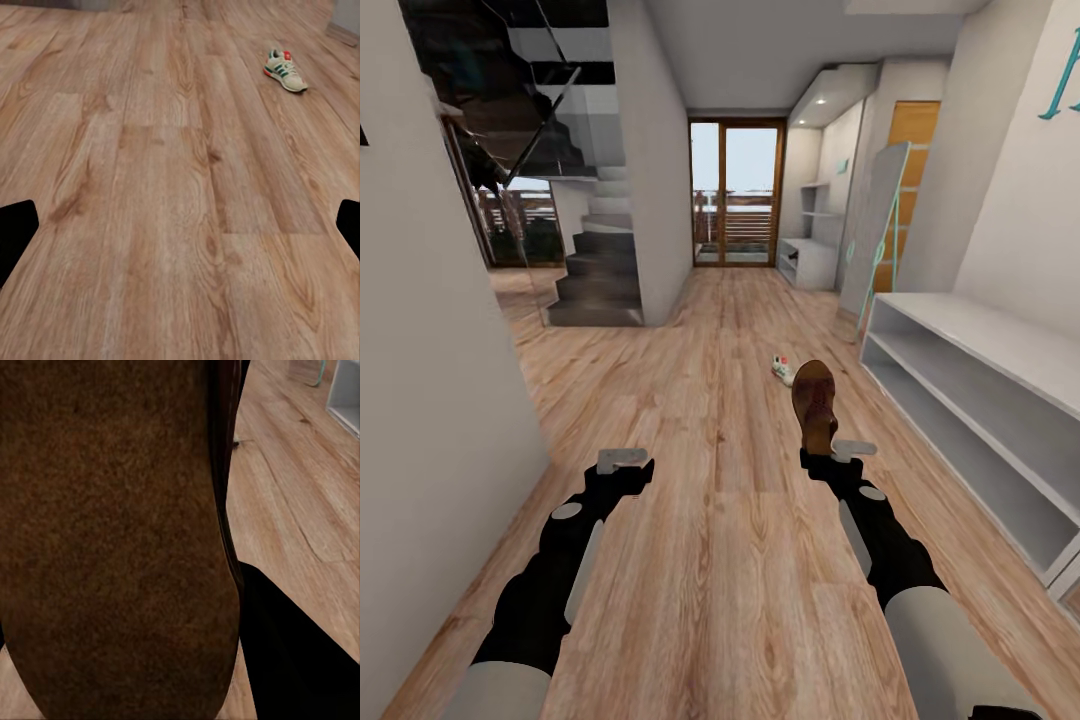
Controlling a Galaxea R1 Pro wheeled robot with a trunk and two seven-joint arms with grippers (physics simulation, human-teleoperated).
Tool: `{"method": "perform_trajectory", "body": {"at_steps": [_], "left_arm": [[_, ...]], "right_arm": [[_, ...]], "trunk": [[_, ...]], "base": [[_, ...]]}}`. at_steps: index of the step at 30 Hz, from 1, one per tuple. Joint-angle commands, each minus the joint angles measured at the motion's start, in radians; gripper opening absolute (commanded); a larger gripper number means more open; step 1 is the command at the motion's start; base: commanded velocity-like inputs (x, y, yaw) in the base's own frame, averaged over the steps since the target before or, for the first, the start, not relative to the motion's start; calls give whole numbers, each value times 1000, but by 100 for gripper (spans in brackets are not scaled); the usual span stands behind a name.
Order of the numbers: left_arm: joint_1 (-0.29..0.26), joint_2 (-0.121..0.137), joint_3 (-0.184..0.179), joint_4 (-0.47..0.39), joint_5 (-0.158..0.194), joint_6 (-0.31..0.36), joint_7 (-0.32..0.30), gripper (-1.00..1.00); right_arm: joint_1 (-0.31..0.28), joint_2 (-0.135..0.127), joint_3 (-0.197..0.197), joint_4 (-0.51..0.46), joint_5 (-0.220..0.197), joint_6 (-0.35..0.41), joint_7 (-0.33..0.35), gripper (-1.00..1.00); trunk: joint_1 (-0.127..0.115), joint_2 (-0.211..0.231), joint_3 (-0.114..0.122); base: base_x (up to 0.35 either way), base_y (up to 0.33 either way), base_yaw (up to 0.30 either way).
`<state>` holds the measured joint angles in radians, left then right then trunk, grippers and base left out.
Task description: Pick up the two gym shoes and the two sandals from the corridor floor and place them onto the hallstand (shoe rack) in the corridor, making sure they are on the rack and not on the floor. Arrange them so the two gym shoes are next to each other and the two sandals are next to each other.
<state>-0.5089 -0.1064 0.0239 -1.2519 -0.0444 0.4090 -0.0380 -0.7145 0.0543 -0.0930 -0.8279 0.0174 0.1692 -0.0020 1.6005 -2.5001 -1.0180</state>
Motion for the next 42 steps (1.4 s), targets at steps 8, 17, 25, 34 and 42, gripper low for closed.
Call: {"method": "perform_trajectory", "body": {"at_steps": [8,17,25,34,42], "left_arm": [[0,-1,2,-1,-5,5,-4,100],[0,-1,2,-1,-5,5,-4,100],[0,-1,2,-2,-5,5,-4,100],[0,-1,4,-1,-5,5,-4,100],[0,-1,4,-2,-5,5,-4,100]], "right_arm": [[0,0,-1,-2,-1,6,-1,-100],[0,1,-2,-2,-1,6,-1,-100],[0,1,-2,-2,-1,6,-1,-100],[0,1,-2,-2,-1,6,-1,-100],[0,1,-2,-2,-1,6,-1,-100]], "trunk": [[0,0,-4],[0,0,-6],[0,0,-6],[0,0,-6],[0,0,-6]], "base": [[348,0,0],[348,0,0],[345,80,0],[328,174,0],[330,150,0]]}}
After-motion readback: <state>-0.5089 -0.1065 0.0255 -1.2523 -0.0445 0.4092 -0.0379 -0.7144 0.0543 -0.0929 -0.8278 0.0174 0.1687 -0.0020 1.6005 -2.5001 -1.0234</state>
